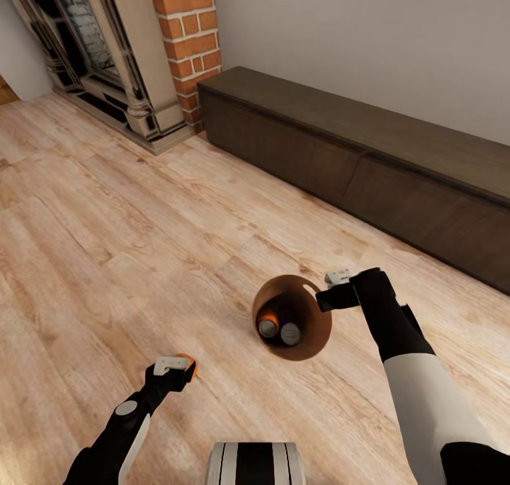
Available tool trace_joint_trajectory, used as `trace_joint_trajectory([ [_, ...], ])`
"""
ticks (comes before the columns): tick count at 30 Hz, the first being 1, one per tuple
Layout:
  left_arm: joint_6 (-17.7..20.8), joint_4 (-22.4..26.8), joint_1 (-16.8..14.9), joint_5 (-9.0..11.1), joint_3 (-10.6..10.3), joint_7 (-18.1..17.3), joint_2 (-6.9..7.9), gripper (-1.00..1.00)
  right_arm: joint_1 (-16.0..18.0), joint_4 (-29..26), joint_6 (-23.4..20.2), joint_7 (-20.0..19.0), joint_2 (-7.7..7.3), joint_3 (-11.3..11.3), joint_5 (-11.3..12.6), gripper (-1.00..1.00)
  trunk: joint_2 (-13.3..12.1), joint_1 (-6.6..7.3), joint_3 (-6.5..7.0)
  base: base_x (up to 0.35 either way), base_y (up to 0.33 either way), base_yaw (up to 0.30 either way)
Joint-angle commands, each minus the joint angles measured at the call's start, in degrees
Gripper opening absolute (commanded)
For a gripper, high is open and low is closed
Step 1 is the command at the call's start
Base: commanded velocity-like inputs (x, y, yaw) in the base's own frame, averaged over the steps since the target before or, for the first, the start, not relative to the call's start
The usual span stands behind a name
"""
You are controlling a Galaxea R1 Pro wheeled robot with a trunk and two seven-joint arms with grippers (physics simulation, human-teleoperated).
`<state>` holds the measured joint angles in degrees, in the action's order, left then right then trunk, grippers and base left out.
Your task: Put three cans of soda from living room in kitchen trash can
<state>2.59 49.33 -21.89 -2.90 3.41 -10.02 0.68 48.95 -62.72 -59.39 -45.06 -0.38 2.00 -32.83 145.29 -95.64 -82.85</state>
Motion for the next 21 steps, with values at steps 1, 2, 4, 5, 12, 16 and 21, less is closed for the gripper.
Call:
trace_joint_trajectory([
  [1,-0.02,0.09,0.00,0.00,0.01,0.00,0.01,1.00,0.00,-0.33,-0.61,-0.38,0.02,0.02,1.37,-1.00,0.00,0.00,0.00,0.000,0.000,0.000],
  [2,-0.02,0.14,0.00,0.00,0.01,0.00,0.02,1.00,0.00,-0.57,-0.61,-0.38,0.02,0.00,1.37,-1.00,0.00,0.00,0.00,0.000,0.000,0.000],
  [4,-0.03,0.18,0.01,0.00,0.00,0.00,0.02,1.00,0.00,-0.73,-0.61,-0.38,0.03,-0.02,1.37,-1.00,0.00,0.00,0.00,0.000,0.000,0.000],
  [5,-0.03,0.20,0.01,0.00,0.00,0.00,0.02,1.00,-0.03,-0.83,-0.61,-0.38,0.04,-0.04,1.37,-1.00,0.00,0.00,0.00,0.000,0.000,0.000],
  [12,0.04,0.17,0.00,0.00,0.01,0.02,0.00,1.00,-0.06,-0.98,-0.61,-0.38,0.22,-0.06,1.37,-1.00,0.10,-0.18,-1.55,0.000,0.000,0.000],
  [16,0.05,0.28,0.00,0.00,0.01,0.07,0.02,1.00,-0.04,-1.00,-0.61,-0.38,0.13,-0.07,1.37,-1.00,0.12,-0.23,-1.99,0.000,0.000,0.000],
  [21,-0.02,0.36,0.00,0.00,0.01,0.23,0.03,1.00,-0.08,-1.42,-0.61,-0.38,0.10,-0.07,1.37,-1.00,0.12,-0.23,-1.99,0.000,0.000,0.000],
])
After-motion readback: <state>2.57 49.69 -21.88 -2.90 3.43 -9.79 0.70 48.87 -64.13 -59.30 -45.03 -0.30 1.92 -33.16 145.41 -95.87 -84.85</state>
